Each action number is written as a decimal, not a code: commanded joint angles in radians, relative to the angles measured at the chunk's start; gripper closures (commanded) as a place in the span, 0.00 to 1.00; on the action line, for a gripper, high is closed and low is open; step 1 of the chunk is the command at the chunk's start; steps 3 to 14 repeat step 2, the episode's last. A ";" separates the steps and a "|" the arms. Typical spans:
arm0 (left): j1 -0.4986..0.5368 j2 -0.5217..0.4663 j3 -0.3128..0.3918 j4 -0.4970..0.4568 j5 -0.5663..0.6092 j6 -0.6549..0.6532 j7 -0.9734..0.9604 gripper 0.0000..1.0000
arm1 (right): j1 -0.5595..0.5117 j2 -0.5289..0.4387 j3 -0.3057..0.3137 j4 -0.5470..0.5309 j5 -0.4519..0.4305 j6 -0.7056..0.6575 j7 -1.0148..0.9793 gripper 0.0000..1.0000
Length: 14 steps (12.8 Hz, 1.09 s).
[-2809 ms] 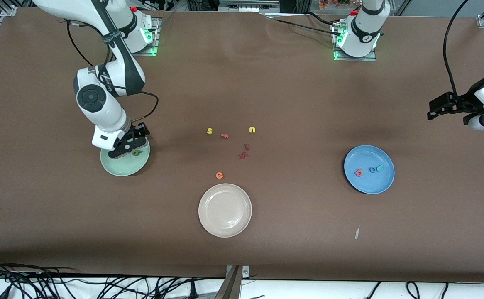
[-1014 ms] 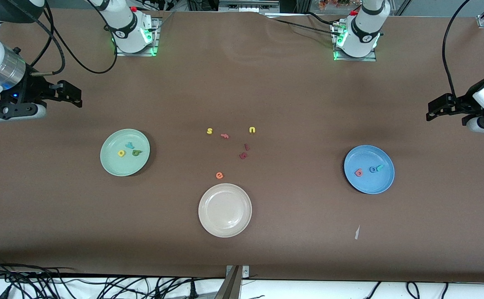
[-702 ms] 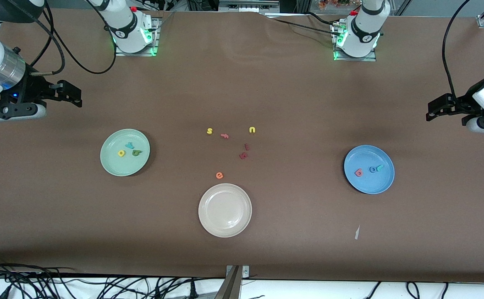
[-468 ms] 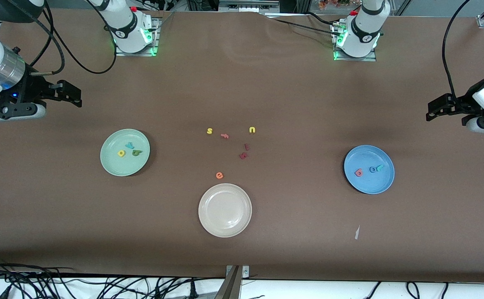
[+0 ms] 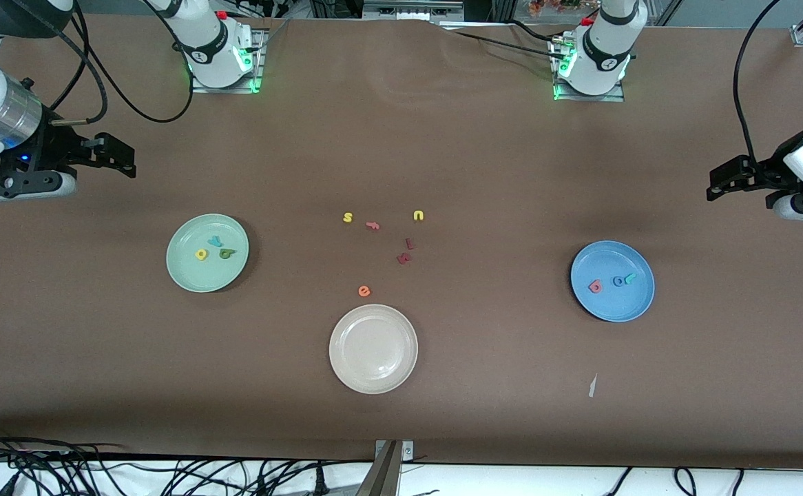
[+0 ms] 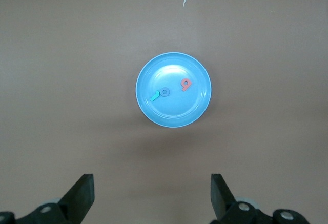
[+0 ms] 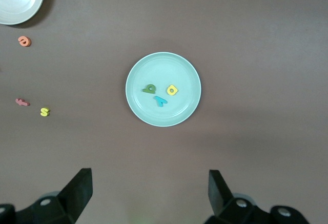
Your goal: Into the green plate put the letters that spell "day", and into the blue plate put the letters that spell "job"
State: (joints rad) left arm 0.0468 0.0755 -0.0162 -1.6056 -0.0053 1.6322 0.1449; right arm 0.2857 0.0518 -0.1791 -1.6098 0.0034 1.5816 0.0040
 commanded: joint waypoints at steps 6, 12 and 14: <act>0.001 -0.006 0.001 -0.010 -0.016 0.012 0.025 0.00 | 0.001 0.011 -0.007 0.024 0.020 -0.023 -0.001 0.00; 0.001 -0.006 0.001 -0.010 -0.016 0.012 0.025 0.00 | 0.001 0.011 -0.007 0.024 0.020 -0.023 -0.001 0.00; 0.001 -0.006 0.001 -0.010 -0.016 0.012 0.025 0.00 | 0.001 0.011 -0.007 0.024 0.020 -0.023 -0.001 0.00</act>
